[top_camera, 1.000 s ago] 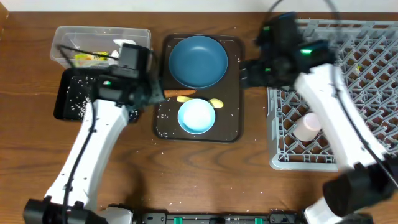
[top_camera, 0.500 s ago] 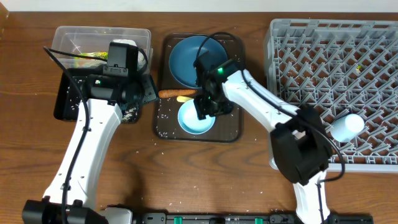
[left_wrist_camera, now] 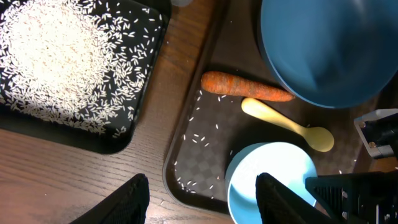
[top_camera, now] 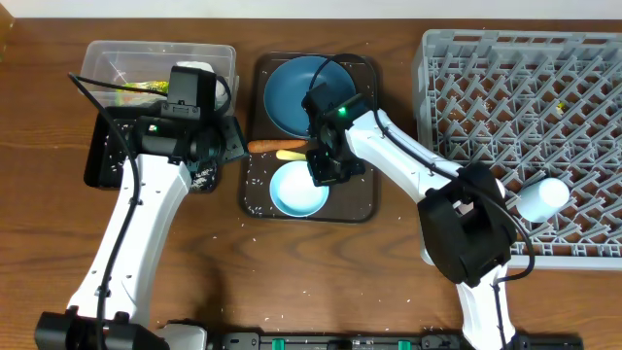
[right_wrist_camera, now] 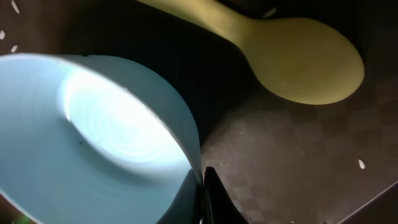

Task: Sort waste into correct bins and load items into the dishwasher rack
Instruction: 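Grasp the light blue bowl on the brown tray with the right gripper, then carry the bowl right and place it in the dish rack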

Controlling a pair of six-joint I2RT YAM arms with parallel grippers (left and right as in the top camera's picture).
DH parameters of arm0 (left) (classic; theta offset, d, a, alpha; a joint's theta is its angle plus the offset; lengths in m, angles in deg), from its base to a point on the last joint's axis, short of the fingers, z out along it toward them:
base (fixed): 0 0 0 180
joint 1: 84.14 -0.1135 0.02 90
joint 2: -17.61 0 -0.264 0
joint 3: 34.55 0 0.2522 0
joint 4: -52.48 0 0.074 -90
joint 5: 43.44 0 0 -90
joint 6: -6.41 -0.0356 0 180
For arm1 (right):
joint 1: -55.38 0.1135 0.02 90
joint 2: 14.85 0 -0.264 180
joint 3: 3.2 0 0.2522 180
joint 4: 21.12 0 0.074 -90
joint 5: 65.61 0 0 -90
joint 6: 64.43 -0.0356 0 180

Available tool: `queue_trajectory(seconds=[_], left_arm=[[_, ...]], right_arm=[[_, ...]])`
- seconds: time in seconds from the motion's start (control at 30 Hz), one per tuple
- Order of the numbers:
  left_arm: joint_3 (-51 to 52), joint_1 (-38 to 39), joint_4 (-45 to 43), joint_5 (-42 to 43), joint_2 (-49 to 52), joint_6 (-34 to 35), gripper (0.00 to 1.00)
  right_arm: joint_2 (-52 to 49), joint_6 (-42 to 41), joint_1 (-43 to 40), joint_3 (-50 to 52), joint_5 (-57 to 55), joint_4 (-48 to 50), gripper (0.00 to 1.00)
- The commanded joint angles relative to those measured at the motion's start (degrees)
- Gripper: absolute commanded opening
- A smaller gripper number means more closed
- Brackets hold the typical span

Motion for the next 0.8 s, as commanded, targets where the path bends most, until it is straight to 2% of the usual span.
queue_trajectory(seconds=[0.0, 0.17, 0.33, 0.53, 0.63, 0.77], left_arm=[[-0.57, -0.15, 0.17, 0.11, 0.11, 0.46, 0.58], [-0.57, -0.15, 0.17, 0.13, 0.11, 0.48, 0.58], [-0.57, -0.15, 0.15, 0.11, 0.11, 0.48, 0.58], [-0.57, -0.15, 0.15, 0.11, 0.11, 0.48, 0.58], [-0.55, -0.15, 0.15, 0.11, 0.11, 0.48, 0.58], [-0.55, -0.15, -0.48, 0.13, 0.26, 0.50, 0.58]], right_arm=[[1.99, 0.11, -0.94, -0.07, -2.03, -0.26, 0.01], [10.45, 1.18, -3.17, -0.11, -5.90, -0.85, 0.01], [21.97, 1.11, -6.51, -0.11, -18.95, -2.69, 0.01], [31.23, 1.07, -12.87, -0.09, -41.31, -2.97, 0.01], [31.98, -2.12, -15.34, -0.09, -57.22, -1.99, 0.01], [29.97, -0.33, -17.51, 0.37, -74.77, 4.98, 0.01]])
